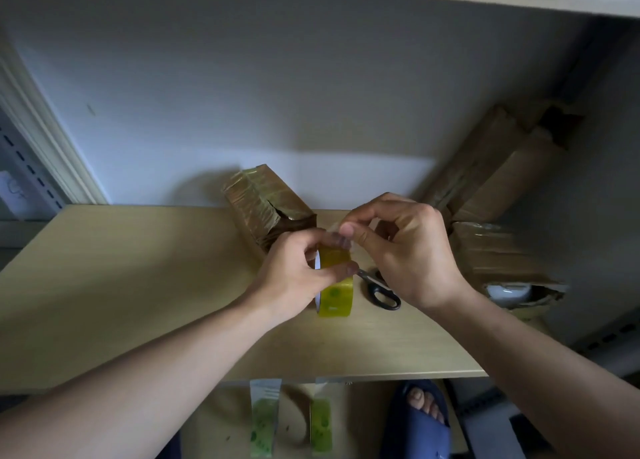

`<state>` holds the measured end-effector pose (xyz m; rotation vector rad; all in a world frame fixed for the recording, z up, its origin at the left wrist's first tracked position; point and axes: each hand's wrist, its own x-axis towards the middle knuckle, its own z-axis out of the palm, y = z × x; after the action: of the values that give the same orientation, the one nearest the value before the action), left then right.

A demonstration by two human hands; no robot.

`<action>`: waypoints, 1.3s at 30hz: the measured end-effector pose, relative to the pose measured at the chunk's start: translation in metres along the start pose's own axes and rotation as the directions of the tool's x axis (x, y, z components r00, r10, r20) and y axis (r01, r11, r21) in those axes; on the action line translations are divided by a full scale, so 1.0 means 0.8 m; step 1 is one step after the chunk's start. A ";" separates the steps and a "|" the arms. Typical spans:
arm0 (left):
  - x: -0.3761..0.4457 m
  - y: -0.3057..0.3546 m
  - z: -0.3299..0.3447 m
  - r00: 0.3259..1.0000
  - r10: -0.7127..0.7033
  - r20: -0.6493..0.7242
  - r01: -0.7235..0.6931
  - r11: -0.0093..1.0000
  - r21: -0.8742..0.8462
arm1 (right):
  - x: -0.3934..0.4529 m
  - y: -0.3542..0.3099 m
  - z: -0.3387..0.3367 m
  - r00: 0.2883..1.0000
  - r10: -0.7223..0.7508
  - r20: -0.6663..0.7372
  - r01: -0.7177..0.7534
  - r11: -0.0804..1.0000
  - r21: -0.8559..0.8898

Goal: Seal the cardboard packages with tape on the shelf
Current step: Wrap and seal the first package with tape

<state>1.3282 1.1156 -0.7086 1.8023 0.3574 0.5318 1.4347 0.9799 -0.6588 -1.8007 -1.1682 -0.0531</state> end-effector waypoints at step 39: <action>-0.004 0.041 -0.007 1.000 -0.028 0.008 0.029 0.970 -0.240 | 0.009 0.009 -0.005 0.989 -0.125 -0.076 0.109 0.977 -0.184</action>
<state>1.3216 1.1092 -0.6769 1.5620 0.3012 0.5274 1.4454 0.9812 -0.6578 -1.8637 -1.2385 -0.3122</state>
